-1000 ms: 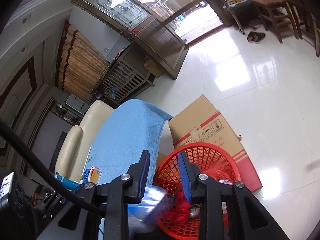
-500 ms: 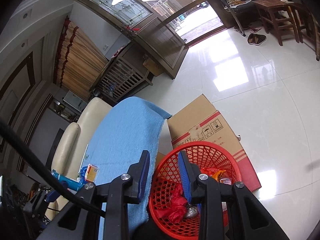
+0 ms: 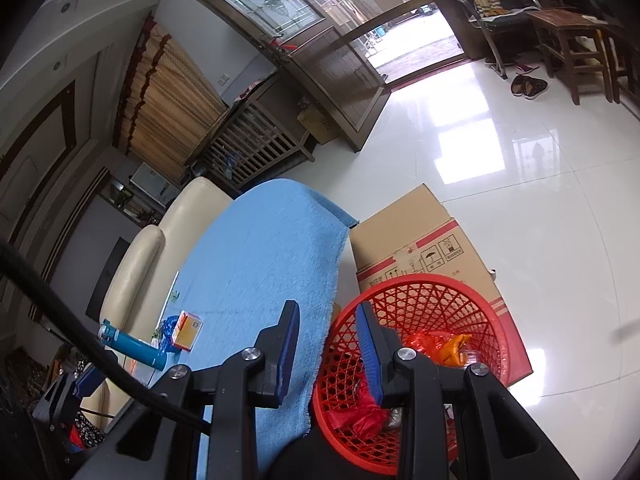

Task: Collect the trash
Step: 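Move both open tools back over the table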

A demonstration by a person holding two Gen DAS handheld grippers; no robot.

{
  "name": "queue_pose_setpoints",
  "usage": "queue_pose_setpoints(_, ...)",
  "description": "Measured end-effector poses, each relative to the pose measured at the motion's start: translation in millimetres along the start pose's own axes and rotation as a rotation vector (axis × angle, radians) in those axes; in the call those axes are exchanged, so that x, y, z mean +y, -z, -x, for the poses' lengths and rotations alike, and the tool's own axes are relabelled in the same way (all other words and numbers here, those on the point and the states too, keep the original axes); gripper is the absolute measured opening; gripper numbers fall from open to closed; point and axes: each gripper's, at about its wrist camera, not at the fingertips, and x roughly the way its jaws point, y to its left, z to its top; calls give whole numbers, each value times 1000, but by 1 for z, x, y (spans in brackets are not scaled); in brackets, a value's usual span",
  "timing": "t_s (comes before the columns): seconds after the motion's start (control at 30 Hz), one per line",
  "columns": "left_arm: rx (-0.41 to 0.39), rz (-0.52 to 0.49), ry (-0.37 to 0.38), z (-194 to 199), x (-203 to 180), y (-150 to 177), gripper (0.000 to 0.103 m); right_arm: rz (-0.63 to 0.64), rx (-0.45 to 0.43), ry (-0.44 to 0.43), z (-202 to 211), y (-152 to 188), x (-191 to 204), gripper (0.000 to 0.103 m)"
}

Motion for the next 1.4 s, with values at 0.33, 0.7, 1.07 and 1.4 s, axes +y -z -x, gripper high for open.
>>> queue_pose_setpoints(0.33,13,70,-11,-3,24,17,61,38,31,8,-10,8,19,33)
queue_pose_setpoints(0.7,158,339,-120,-26,123,106,64,101,120,7,-33,21,55,33)
queue_pose_setpoints(1.07,282,670,-267,-22,231,235,64,333,258,-1,-102,61,164,62)
queue_pose_setpoints(1.4,335,783,-334,-21,271,303,64,459,412,-27,-214,94,286,62)
